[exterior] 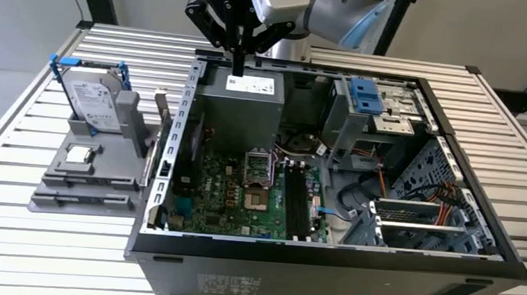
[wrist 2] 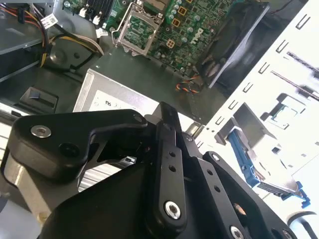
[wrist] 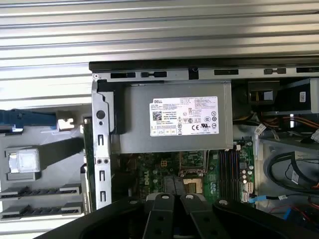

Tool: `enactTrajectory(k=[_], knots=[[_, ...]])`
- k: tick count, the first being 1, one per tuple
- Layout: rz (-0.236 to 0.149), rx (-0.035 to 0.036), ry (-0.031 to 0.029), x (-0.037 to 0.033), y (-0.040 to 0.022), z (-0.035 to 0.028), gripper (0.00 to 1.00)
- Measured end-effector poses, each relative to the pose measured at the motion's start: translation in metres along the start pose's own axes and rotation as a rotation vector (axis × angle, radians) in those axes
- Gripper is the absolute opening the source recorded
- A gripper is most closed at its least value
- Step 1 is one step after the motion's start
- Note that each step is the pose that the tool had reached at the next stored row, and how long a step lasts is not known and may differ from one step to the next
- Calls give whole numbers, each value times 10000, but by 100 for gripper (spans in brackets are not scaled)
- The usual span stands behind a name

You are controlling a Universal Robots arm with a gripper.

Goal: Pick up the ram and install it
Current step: 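Reach for the ram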

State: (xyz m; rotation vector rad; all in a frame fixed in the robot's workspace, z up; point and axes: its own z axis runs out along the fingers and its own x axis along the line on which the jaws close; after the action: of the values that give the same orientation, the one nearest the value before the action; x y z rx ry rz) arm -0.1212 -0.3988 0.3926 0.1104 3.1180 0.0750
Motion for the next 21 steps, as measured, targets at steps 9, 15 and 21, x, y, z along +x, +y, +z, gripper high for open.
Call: enactTrajectory(k=[9,15,21], knots=[[0,1,0,47,-2,-2,0],[1,0,0,172,-11,-4,0],[0,0,0,292,-20,-7,0]])
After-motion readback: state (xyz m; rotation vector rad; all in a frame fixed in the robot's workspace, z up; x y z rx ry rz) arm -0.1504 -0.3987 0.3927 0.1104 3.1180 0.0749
